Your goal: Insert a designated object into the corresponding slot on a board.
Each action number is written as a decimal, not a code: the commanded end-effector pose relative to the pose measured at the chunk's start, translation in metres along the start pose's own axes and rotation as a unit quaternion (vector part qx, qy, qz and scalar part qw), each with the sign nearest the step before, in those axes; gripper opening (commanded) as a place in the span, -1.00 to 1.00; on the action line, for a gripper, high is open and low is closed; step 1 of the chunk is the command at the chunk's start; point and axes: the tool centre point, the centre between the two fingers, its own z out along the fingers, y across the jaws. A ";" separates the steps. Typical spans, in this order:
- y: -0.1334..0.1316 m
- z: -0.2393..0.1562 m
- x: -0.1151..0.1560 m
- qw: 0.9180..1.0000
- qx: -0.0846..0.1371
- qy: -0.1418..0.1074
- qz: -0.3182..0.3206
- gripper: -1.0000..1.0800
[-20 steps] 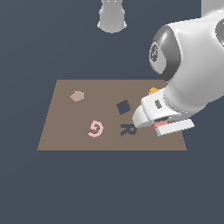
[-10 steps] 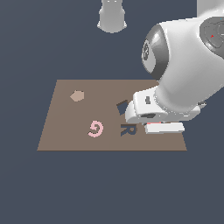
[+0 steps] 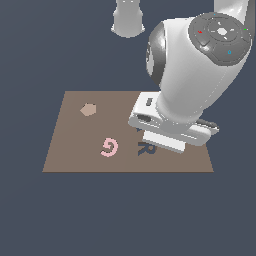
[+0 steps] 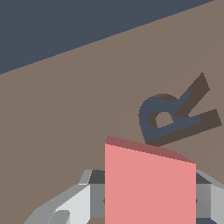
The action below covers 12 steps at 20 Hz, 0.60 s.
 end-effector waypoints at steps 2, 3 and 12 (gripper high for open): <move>0.018 -0.001 -0.003 0.997 0.000 0.000 0.083 -1.00; 0.023 -0.001 -0.004 0.994 0.000 0.000 0.105 -1.00; 0.055 -0.003 -0.021 0.966 0.000 0.000 0.260 -1.00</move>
